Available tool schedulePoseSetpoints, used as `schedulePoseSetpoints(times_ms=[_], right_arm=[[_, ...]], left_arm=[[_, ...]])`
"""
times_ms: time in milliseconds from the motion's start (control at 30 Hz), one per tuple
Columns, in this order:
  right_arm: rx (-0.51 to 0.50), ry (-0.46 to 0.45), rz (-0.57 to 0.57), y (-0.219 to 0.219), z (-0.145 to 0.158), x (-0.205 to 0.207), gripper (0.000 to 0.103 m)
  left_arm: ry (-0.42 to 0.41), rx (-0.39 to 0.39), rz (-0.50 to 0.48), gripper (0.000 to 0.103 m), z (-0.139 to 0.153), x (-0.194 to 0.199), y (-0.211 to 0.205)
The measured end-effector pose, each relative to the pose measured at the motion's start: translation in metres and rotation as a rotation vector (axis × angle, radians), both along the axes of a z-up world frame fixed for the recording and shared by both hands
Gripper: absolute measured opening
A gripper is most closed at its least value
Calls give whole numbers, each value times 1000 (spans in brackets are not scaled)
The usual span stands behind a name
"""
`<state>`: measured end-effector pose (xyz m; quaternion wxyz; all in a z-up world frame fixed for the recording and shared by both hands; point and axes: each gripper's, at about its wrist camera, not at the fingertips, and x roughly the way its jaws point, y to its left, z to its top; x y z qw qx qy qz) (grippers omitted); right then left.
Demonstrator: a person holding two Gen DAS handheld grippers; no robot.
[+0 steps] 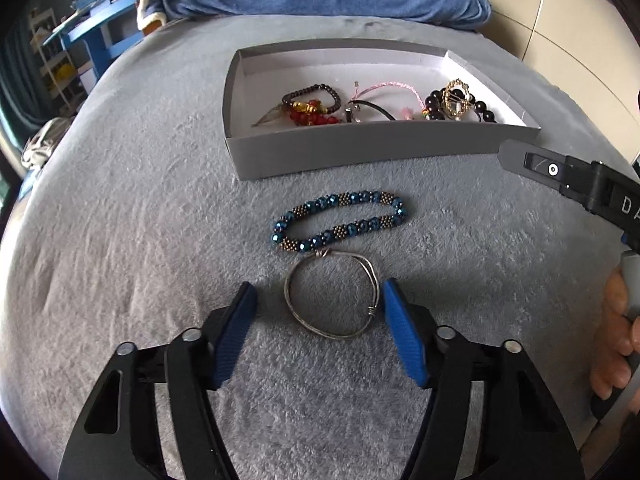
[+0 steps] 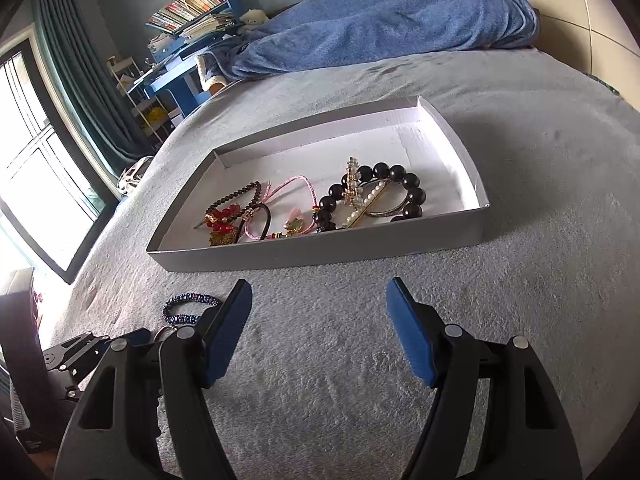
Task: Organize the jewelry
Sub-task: 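Withdraw from the tray and grasp the silver bangle with the left gripper, then lift the silver bangle with the left gripper while the right gripper grasps the blue bead bracelet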
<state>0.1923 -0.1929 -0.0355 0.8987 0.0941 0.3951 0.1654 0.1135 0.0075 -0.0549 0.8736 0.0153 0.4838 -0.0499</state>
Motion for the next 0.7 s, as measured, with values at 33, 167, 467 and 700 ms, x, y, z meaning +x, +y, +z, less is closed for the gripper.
schedulePoseSetpoints(times_ms=[33,167,467,700], right_arm=[[-2,1,2,1,0,-1,69],[-16,4,10,4,-1,-2,69],[-100,-41,118,39,-2,-10,69],[-188,-87,238,84,-6,-10,68]], left_arm=[[0,-1,-1,55,0,0,0],[-19,-16,15,48,5,-1,5],[-111,-40,291,48,26,-10,56],[-172,-59,389,48,37,-14,76]])
